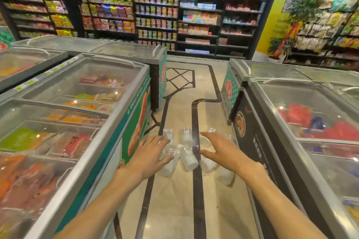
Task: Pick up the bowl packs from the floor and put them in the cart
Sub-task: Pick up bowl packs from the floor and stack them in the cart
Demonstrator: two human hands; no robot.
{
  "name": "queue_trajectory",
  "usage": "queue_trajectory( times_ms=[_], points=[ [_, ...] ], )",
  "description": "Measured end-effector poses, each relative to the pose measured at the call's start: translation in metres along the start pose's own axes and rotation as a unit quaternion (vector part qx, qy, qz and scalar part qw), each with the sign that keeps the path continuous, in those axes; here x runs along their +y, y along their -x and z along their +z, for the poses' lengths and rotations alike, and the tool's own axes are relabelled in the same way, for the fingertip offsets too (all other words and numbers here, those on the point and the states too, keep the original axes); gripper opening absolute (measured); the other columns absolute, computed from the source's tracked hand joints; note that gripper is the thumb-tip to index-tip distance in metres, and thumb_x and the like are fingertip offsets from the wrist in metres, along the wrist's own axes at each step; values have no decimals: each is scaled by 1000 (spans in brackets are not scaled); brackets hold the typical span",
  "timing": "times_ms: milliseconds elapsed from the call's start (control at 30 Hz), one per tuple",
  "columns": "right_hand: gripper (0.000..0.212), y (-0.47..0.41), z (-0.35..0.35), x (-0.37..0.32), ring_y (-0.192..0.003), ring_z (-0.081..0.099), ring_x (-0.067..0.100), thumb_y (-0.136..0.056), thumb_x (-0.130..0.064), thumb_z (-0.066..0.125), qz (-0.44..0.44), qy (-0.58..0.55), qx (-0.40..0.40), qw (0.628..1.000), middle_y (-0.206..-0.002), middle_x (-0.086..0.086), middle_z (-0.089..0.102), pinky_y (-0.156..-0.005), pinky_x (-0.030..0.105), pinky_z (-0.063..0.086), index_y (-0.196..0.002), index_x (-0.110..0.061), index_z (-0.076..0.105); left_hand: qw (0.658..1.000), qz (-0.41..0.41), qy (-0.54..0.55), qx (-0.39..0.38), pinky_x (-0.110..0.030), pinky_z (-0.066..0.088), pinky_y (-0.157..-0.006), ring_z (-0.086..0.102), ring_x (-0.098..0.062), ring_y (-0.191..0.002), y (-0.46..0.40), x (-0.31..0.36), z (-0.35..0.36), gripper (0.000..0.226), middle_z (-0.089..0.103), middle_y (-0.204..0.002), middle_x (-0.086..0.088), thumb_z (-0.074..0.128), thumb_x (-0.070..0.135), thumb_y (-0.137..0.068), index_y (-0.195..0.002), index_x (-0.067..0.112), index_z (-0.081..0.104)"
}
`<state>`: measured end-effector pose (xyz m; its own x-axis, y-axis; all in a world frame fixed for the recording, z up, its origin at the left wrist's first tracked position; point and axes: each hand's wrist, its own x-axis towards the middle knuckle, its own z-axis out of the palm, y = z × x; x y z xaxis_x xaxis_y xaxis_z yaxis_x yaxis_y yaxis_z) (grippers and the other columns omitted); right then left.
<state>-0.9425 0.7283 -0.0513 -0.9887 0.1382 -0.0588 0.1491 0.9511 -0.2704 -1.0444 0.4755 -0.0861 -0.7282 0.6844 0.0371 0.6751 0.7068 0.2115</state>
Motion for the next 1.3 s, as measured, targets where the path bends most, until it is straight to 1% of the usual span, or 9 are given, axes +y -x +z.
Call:
queue_trajectory(
  times_ms=[233,367,533,700,900,1033,1100,1167,1300],
  points=[
    [69,-164,-20,67,-133,50,24,-97,-51,58,19,0,4,1000,-151,1,46,-106,45,44,-156,-31,30,999,13,-14,-35,-46,15,-124,25,-19,-152,-182,-36,9,64,29,-163,3,42,62,-100,-155,32,31],
    [69,-252,-15,114,-134,49,23,-97,-50,60,33,-25,-9,999,-154,-1,43,-111,43,42,-157,-31,29,998,1,-29,-62,-47,16,-123,26,-18,-151,-277,-51,30,65,29,-164,5,38,64,-101,-157,34,28],
    [69,-373,16,196,-139,43,21,-98,-49,60,20,-40,-38,998,-154,-1,45,-111,38,38,-157,-30,30,996,-15,-3,-85,-45,22,-123,28,-20,-151,-406,-80,86,64,31,-163,3,40,62,-101,-156,31,31],
    [68,-493,62,278,-132,50,24,-97,-50,60,35,-55,-94,994,-147,1,51,-105,42,45,-155,-29,33,987,-73,30,-143,-43,27,-119,29,-22,-149,-523,-114,168,64,35,-161,-1,43,60,-100,-155,27,35],
    [74,-598,148,343,-133,48,27,-97,-49,60,46,-70,-160,984,-150,5,47,-105,43,43,-158,-24,26,964,-164,54,-203,-44,33,-114,36,-25,-145,-607,-160,297,68,39,-158,-3,44,61,-99,-155,24,34],
    [81,-645,238,376,-135,47,28,-91,-41,71,60,-132,-166,975,-154,3,42,-106,43,44,-158,-22,28,943,-212,58,-250,-47,35,-113,35,-27,-145,-636,-193,407,75,37,-159,-3,49,64,-96,-157,27,26],
    [85,-663,298,393,-137,46,27,-89,-37,75,73,-155,-153,973,-156,4,40,-107,43,44,-158,-20,29,930,-242,65,-269,-53,29,-117,30,-30,-148,-648,-211,475,84,30,-162,-5,52,65,-93,-160,28,17],
    [87,-676,361,406,-136,45,26,-90,-41,73,87,-163,-168,968,-157,3,36,-105,48,45,-160,-25,23,918,-266,74,-285,-57,22,-120,21,-33,-151,-655,-229,547,92,20,-166,-9,56,65,-92,-162,26,8],
    [87,-688,487,431,-138,43,30,-89,-45,72,87,-155,-189,966,-159,4,32,-106,48,44,-159,-25,23,891,-328,112,-292,-59,17,-123,7,-31,-156,-659,-272,695,107,3,-170,-5,61,66,-89,-162,28,-6]
  ],
)
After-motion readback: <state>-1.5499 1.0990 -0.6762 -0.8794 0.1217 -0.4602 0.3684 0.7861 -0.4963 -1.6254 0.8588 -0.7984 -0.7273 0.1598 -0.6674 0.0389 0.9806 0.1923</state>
